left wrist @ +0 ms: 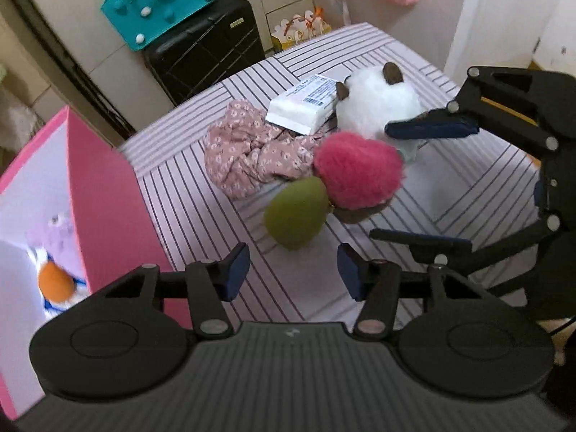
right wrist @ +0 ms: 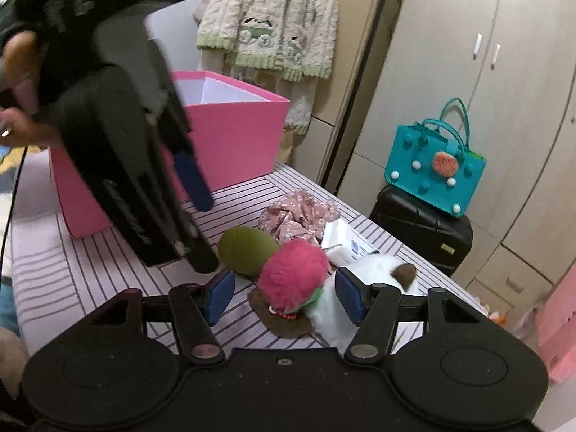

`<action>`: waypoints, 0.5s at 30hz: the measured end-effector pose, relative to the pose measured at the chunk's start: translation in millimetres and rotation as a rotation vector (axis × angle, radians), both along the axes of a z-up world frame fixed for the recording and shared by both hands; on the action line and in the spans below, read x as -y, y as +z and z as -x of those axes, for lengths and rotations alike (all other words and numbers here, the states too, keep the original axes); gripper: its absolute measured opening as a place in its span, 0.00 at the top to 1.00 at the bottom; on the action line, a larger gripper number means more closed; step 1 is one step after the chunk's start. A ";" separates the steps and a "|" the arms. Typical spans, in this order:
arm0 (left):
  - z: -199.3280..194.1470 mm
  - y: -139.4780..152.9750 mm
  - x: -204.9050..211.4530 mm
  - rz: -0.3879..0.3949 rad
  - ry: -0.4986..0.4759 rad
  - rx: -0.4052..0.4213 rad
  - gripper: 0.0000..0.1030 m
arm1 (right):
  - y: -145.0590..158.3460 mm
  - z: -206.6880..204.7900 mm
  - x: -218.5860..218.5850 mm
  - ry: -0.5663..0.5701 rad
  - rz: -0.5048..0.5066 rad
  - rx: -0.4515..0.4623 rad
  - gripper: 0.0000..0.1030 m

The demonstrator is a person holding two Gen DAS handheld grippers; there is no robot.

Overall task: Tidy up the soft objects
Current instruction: 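Grasp the green sponge with the left tool while the right tool grasps the pink pompom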

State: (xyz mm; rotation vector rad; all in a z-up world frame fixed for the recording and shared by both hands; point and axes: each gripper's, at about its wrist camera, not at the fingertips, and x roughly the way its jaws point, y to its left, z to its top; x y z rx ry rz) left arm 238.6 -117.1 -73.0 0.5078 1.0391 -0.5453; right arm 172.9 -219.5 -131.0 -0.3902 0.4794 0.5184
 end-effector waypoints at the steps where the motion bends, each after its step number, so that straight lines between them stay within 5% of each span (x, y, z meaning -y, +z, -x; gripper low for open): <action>1: -2.8 -1.4 2.8 -0.020 -0.008 0.002 0.49 | -1.6 -0.6 -1.8 0.006 0.008 0.002 0.47; 3: -8.5 -2.2 6.7 -0.036 -0.022 -0.001 0.50 | -5.5 -2.4 -3.5 0.003 0.014 -0.002 0.65; 5: -12.8 -1.8 9.1 -0.048 -0.039 0.004 0.50 | -8.7 -3.2 -3.4 -0.015 0.016 0.001 0.73; 15: -34.9 -11.1 17.8 -0.007 -0.064 -0.092 0.50 | -1.8 -9.7 28.9 -0.096 -0.211 -0.158 0.75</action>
